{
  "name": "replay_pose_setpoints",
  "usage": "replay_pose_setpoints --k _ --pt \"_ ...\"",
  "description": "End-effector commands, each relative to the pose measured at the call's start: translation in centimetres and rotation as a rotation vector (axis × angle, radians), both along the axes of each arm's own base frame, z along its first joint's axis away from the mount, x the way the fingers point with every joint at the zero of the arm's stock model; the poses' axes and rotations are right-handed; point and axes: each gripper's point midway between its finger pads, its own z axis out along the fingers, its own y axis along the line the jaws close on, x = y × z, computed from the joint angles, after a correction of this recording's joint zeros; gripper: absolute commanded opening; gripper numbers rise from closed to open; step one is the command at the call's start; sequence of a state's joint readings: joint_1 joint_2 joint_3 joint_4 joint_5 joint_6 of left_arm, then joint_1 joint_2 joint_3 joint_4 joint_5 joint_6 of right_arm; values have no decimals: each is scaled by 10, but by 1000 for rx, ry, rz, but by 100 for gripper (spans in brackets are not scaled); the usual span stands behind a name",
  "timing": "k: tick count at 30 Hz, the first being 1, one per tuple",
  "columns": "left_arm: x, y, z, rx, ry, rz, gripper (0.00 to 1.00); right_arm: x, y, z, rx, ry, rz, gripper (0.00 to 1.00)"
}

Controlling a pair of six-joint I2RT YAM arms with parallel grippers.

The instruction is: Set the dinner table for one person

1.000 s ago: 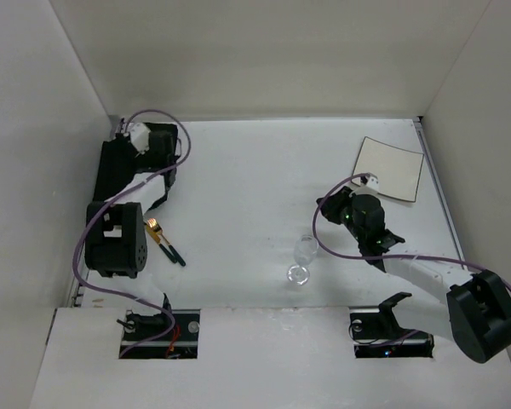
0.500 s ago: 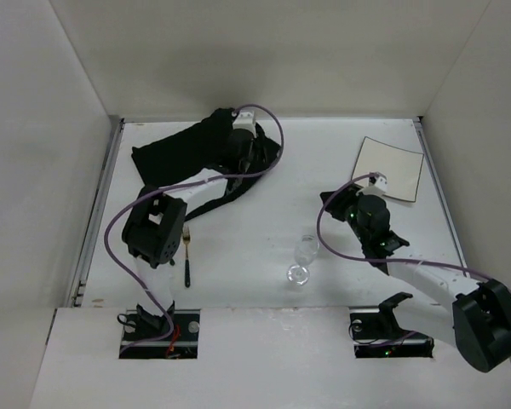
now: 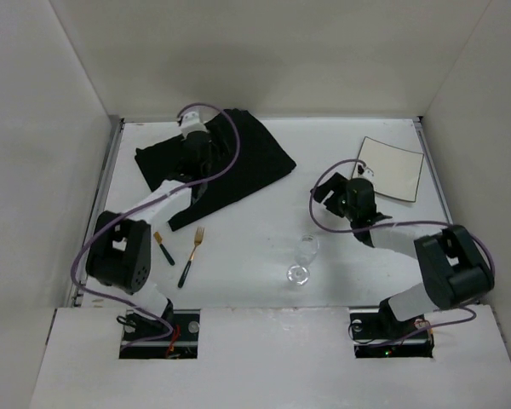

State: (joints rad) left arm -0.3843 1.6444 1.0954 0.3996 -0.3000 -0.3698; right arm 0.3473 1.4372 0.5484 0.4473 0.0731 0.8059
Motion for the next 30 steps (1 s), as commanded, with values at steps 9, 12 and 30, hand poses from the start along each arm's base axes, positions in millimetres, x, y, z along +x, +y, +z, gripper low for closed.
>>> replay_pose_setpoints --k 9,12,30 --pt "-73 181 -84 -341 180 596 60 105 53 23 263 12 71 69" --pt "-86 202 -105 -408 204 698 60 121 58 10 262 69 56 67" --pt "-93 244 -151 -511 267 889 57 158 93 -44 225 252 10 36"
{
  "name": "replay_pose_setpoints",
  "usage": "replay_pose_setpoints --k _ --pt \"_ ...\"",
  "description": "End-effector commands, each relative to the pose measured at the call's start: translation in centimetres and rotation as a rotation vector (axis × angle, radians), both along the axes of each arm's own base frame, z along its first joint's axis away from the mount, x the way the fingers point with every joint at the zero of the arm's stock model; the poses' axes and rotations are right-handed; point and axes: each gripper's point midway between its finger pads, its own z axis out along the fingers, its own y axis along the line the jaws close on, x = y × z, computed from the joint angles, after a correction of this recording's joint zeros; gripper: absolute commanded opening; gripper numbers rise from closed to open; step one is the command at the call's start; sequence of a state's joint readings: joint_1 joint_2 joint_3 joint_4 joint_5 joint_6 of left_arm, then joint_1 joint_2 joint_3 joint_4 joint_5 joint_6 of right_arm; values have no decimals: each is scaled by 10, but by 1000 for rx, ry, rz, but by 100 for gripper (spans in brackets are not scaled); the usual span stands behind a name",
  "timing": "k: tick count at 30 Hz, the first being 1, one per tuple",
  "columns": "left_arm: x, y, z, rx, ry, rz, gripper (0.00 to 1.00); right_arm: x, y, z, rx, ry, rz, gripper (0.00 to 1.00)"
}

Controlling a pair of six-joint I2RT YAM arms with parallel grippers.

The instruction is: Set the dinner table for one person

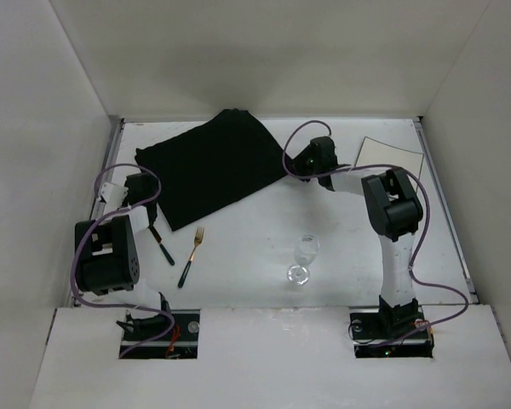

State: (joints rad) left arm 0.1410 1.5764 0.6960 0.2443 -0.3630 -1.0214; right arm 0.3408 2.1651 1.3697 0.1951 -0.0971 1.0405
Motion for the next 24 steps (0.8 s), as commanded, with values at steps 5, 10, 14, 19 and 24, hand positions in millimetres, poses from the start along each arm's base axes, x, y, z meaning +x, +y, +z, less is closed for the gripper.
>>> replay_pose_setpoints --k 5,10,14,19,24 --pt "21 3 -6 -32 -14 33 56 13 3 14 129 -33 -39 7" --pt "47 -19 -13 -35 5 -37 56 5 -30 46 269 -166 -142 5" --pt "71 -45 -12 -33 0 -105 56 -21 -56 47 264 -197 -192 4" --pt "108 -87 3 -12 -43 -230 56 -57 -77 42 254 -219 -245 5" --pt "150 -139 19 -5 -92 -385 57 -92 -91 31 233 -214 -281 5"
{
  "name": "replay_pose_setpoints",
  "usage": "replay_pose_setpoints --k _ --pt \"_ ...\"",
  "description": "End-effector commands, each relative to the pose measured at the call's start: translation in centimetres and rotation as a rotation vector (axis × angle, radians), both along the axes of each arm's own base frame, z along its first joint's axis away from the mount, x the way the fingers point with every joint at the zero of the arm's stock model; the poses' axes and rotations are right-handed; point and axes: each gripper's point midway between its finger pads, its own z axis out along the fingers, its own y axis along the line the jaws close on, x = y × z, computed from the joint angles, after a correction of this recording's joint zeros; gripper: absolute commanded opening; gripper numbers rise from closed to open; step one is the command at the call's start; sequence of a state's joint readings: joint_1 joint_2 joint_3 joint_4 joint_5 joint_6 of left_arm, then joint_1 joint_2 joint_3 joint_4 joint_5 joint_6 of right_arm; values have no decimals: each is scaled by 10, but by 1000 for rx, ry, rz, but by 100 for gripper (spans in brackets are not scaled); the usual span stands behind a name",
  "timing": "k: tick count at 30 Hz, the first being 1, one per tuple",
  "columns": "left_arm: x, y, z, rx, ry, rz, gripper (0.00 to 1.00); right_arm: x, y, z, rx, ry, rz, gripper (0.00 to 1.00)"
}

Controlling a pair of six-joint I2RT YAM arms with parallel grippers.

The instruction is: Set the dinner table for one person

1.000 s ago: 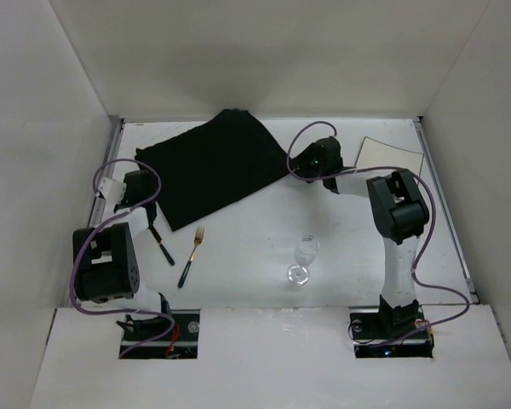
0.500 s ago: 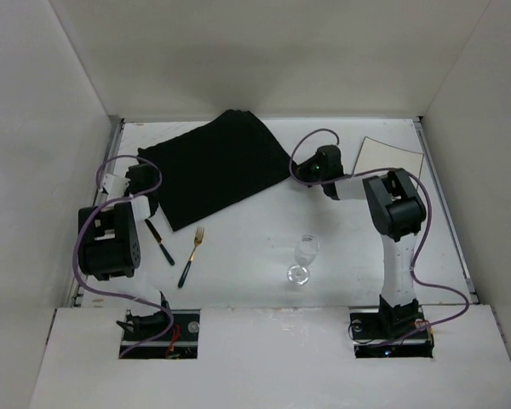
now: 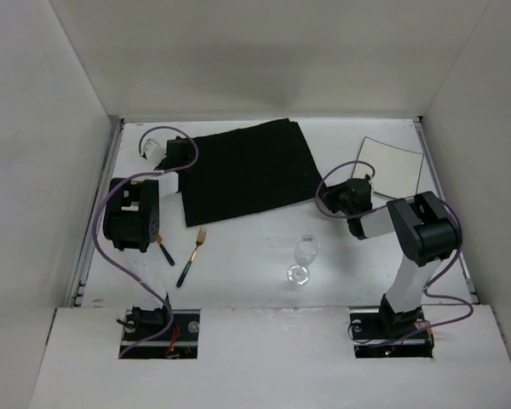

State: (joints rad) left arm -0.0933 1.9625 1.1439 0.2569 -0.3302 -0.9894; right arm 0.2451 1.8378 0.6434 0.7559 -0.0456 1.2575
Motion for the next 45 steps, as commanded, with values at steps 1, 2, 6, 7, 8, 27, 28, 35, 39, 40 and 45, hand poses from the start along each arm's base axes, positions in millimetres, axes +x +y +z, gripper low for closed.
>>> replay_pose_setpoints --k 1,2,6,7,8,27,28,35,39,40,45 --pt "25 -40 16 -12 -32 -125 57 -5 -9 27 18 -120 -54 6" --pt "31 -47 17 -17 -40 -140 57 -11 -13 24 9 -118 -62 6" --pt "48 -67 22 -28 -56 -179 57 -28 -18 11 -9 -94 -73 6" --pt "49 -69 23 -27 -55 -182 57 -31 -18 8 -9 -89 -75 6" --pt "48 -69 24 -26 -54 -179 57 -35 -19 6 -9 -84 -75 6" --pt "-14 -28 84 83 -117 -217 58 -61 -26 5 -7 -95 -72 20" --pt "-25 -27 85 93 -112 -221 56 -61 -26 7 -7 -103 -71 29" --pt "-154 -21 65 183 -48 -275 14 -62 -35 39 -79 -164 -60 78" --pt "-226 -24 37 304 97 -369 13 -69 -45 59 -172 -187 -83 88" --pt "-241 -23 33 327 127 -382 15 -73 -47 63 -194 -194 -90 91" --pt "-290 -9 37 409 226 -353 39 -92 -66 90 -300 -228 -139 93"
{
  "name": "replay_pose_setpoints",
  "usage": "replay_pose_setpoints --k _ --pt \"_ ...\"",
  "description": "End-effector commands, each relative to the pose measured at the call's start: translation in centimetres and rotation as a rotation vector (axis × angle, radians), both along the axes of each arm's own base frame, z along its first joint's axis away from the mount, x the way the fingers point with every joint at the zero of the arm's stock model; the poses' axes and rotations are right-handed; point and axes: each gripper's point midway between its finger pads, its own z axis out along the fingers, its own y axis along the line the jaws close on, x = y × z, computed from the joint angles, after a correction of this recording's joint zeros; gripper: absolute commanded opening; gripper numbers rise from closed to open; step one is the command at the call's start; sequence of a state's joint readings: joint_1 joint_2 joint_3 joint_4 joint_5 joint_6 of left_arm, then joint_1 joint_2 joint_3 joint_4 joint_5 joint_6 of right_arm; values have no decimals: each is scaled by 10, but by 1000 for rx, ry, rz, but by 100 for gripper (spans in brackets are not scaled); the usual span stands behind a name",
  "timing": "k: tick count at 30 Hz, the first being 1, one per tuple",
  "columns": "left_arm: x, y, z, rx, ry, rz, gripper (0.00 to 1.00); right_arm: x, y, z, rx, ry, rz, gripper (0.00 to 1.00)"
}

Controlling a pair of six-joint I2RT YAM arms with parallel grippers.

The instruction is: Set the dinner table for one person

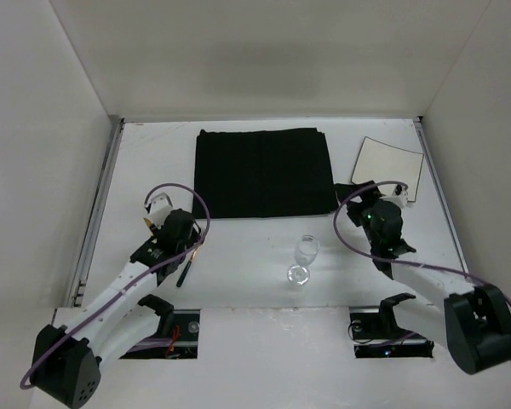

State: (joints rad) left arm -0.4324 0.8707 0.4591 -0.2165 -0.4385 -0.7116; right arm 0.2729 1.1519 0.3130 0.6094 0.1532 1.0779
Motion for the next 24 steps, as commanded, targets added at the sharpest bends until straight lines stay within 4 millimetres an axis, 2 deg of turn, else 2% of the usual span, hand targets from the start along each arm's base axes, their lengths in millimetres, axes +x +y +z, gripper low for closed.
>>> replay_pose_setpoints --k 1,2,4,5,8,9,11,14,18,21,24 --pt "-34 29 3 146 72 82 44 -14 -21 4 -130 17 -68 92" --pt "-34 28 9 169 63 86 47 -19 -25 10 -144 5 -80 91" --pt "-32 29 19 209 41 100 48 -27 -34 19 -173 -17 -105 80" --pt "-29 22 24 200 21 91 48 -30 -37 22 -195 -20 -109 71" --pt "-14 -8 43 123 -81 30 43 -35 -41 29 -236 -19 -104 29" --pt "-9 -18 50 86 -115 12 40 -35 -44 27 -242 -3 -106 20" --pt "1 -41 62 4 -166 -45 32 -35 -51 23 -252 21 -123 14" --pt "10 -73 74 -105 -222 -150 28 -32 -70 16 -260 57 -175 13" --pt "18 -101 76 -223 -267 -238 29 -24 -97 14 -240 84 -234 20" --pt "23 -116 72 -277 -279 -286 30 -18 -126 9 -222 112 -305 37" --pt "26 -135 73 -348 -313 -348 33 -17 -155 2 -189 132 -382 63"
